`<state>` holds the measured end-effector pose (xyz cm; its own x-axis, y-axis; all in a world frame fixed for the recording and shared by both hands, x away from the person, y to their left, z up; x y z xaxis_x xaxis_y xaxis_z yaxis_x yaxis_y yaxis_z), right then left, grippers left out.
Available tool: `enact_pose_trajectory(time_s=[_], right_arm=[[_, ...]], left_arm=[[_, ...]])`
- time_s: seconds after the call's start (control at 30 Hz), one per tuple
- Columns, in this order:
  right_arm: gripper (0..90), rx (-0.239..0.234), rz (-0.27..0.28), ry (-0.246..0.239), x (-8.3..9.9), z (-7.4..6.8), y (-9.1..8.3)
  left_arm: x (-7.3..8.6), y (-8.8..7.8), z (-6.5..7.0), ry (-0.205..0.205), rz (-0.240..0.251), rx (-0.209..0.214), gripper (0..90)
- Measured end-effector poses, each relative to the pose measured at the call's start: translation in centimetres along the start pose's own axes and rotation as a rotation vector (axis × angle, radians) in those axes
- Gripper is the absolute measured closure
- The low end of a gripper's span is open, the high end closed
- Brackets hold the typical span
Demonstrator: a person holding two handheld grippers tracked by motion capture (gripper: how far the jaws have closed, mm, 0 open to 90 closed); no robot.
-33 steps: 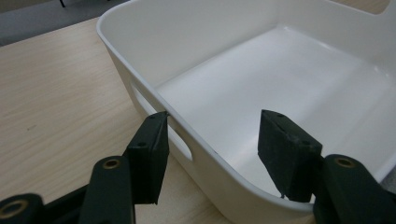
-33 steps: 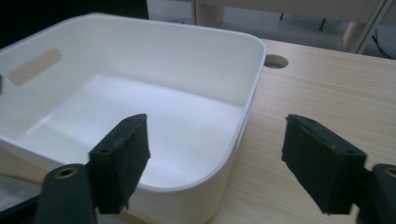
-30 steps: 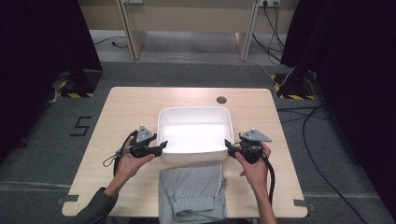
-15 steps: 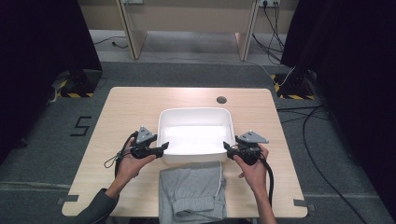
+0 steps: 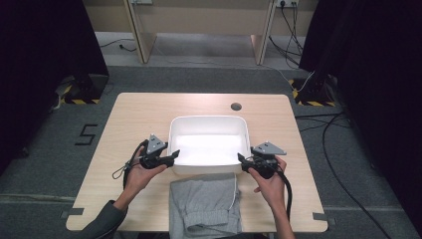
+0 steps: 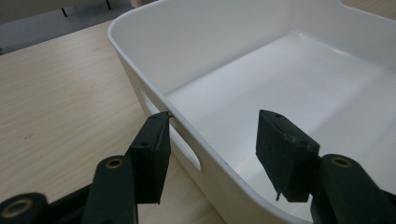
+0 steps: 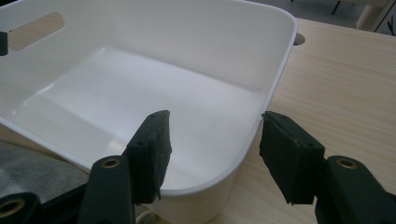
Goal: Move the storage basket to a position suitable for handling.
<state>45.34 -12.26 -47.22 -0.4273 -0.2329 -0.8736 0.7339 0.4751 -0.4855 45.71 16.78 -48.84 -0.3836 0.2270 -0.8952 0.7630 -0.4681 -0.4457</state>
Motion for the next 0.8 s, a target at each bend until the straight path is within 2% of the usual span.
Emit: enact_pose_trajectory(time_s=[0.13, 0.23, 0.3, 0.4, 0.5, 0.53, 0.67, 0.8], right_arm=[[42.7, 0.009, 0.002, -0.015, 0.0, 0.0, 0.0], [38.8, -0.003, 0.005, 0.000, 0.0, -0.1, 0.0], [32.4, -0.001, 0.004, 0.003, -0.1, 0.0, -0.2], [28.3, 0.003, 0.027, 0.025, -0.1, 0.4, -1.0], [26.5, -0.008, 0.058, 0.064, -0.1, 0.9, -2.5], [26.0, -0.007, 0.064, 0.060, 0.0, 1.1, -2.8], [22.7, -0.023, 0.017, 0.058, 1.9, 1.9, -5.0], [21.8, -0.027, -0.005, 0.072, 2.7, 2.1, -5.5]], left_arm=[[0.0, 0.0, 0.0, -0.001, 0.000, -0.001, 44.7], [0.0, 0.0, -0.1, -0.009, 0.000, 0.000, 44.3], [0.1, -0.1, 0.0, -0.054, -0.007, 0.013, 36.7], [0.0, -0.6, 0.0, -0.094, 0.006, 0.020, 25.8], [-0.6, -1.4, 0.0, -0.147, 0.038, 0.035, 19.4], [-0.8, -1.8, -0.1, -0.158, 0.048, 0.036, 18.5], [-0.6, -3.3, 0.0, -0.163, 0.050, 0.050, 15.9], [0.7, -5.0, 0.2, -0.172, 0.039, 0.069, 16.0]])
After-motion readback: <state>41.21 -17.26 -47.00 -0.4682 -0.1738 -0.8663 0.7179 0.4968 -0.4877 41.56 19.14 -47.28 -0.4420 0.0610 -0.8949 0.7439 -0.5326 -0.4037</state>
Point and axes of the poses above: each handheld gripper's, and its own axes: y roughly forward along the jaws, x roughly out of its underside, z roughly to its right, the point moved 8 cm from there along y, roughly forward along the jaws, and after that the axes turned 6 degrees about z, right-handed, at the moved point
